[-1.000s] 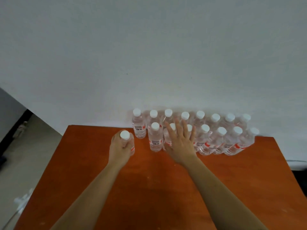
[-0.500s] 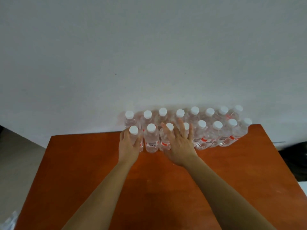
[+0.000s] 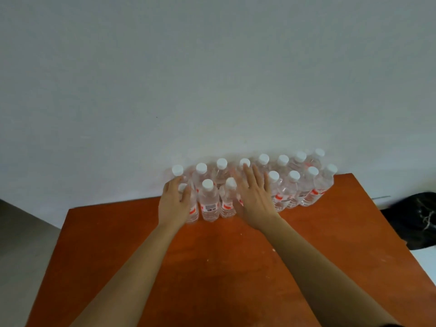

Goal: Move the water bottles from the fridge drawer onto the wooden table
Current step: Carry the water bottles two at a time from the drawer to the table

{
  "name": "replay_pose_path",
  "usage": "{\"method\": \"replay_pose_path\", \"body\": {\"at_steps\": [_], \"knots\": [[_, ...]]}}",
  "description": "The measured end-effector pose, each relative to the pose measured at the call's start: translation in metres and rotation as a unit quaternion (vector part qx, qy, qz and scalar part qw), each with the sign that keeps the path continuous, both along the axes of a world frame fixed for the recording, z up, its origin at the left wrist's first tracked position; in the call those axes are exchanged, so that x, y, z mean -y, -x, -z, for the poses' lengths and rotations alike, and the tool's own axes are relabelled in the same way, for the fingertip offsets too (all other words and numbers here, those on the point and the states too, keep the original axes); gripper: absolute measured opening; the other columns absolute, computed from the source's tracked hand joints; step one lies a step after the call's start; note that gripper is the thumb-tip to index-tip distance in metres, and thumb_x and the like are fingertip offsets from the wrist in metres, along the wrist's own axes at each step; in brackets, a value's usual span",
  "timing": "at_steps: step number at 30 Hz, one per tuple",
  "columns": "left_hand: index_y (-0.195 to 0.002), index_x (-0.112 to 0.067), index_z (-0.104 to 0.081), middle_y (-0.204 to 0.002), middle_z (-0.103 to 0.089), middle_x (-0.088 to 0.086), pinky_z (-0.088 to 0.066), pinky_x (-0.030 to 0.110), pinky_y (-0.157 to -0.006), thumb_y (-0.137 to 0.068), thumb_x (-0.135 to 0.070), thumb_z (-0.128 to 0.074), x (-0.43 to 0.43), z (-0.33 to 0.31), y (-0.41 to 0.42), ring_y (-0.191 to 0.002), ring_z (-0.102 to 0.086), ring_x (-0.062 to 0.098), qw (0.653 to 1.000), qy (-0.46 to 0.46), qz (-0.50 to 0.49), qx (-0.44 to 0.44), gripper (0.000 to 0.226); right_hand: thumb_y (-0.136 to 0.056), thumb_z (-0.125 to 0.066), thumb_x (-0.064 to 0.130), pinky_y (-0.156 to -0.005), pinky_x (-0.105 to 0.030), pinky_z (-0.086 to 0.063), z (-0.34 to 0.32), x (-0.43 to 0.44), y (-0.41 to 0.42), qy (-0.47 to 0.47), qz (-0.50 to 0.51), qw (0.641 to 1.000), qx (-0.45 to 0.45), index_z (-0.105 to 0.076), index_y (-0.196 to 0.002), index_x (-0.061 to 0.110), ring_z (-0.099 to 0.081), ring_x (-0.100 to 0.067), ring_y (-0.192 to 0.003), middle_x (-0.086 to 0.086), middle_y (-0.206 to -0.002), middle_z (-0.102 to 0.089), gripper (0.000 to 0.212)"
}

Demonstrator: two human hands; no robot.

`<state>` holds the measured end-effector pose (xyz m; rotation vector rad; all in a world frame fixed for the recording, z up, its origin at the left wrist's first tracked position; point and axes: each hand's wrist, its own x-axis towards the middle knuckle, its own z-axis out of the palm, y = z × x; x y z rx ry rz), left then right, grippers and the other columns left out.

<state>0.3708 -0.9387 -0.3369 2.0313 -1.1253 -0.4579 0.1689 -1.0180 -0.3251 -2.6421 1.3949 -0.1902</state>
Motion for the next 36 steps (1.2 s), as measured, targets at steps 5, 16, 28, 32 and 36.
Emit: {"method": "replay_pose_path", "body": {"at_steps": [5,16,28,32,36], "knots": [[-0.099,-0.01,-0.061,-0.091,-0.061,0.001,-0.041,0.027,-0.072,-0.103,-0.026,-0.044,0.006,-0.03,0.026,-0.09,-0.061,0.023,0.987,0.058,0.036,0.149,0.023,-0.103,-0.045,0.035,-0.124,-0.051,-0.011,-0.024,-0.017,0.049,0.056,0.05,0.994,0.074,-0.034,-0.151,0.02,-0.014,-0.03,-0.153,-0.011,-0.162,-0.027,0.052],[-0.098,-0.014,-0.058,-0.102,-0.06,0.001,-0.044,0.037,-0.088,-0.103,-0.038,-0.033,-0.03,-0.096,0.261,-0.097,-0.052,0.02,0.916,0.213,0.276,0.2,0.036,-0.097,-0.057,0.036,-0.114,-0.05,-0.036,-0.059,-0.147,0.289,0.179,0.303,0.932,0.089,-0.06,-0.131,0.019,-0.043,-0.029,-0.139,-0.009,-0.139,-0.057,0.038],[-0.157,-0.033,-0.006,-0.166,0.005,0.005,0.001,0.057,-0.121,-0.096,-0.063,-0.004,-0.258,-0.151,0.617,-0.153,0.008,0.027,0.777,0.223,0.537,0.243,0.068,-0.1,-0.023,0.059,-0.123,-0.05,0.004,-0.089,-0.503,0.573,0.234,0.613,0.755,0.002,-0.017,-0.159,0.026,0.006,-0.032,-0.154,-0.012,-0.167,-0.003,0.068],[-0.157,-0.032,-0.009,-0.166,-0.002,0.008,-0.007,0.061,-0.12,-0.096,-0.064,-0.004,-0.333,-0.152,0.712,-0.153,0.001,0.03,0.722,0.244,0.595,0.258,0.069,-0.1,-0.029,0.058,-0.122,-0.057,0.0,-0.09,-0.598,0.637,0.238,0.681,0.692,-0.014,-0.005,-0.16,0.027,0.008,-0.034,-0.153,-0.011,-0.167,0.007,0.072],[-0.157,-0.028,-0.019,-0.165,-0.01,0.011,-0.012,0.062,-0.117,-0.098,-0.06,-0.015,-0.382,-0.147,0.794,-0.152,-0.007,0.032,0.666,0.271,0.654,0.235,0.067,-0.098,-0.018,0.064,-0.122,-0.054,0.004,-0.085,-0.655,0.695,0.237,0.73,0.641,-0.007,-0.005,-0.16,0.024,0.009,-0.033,-0.153,-0.012,-0.167,0.007,0.075]]}}
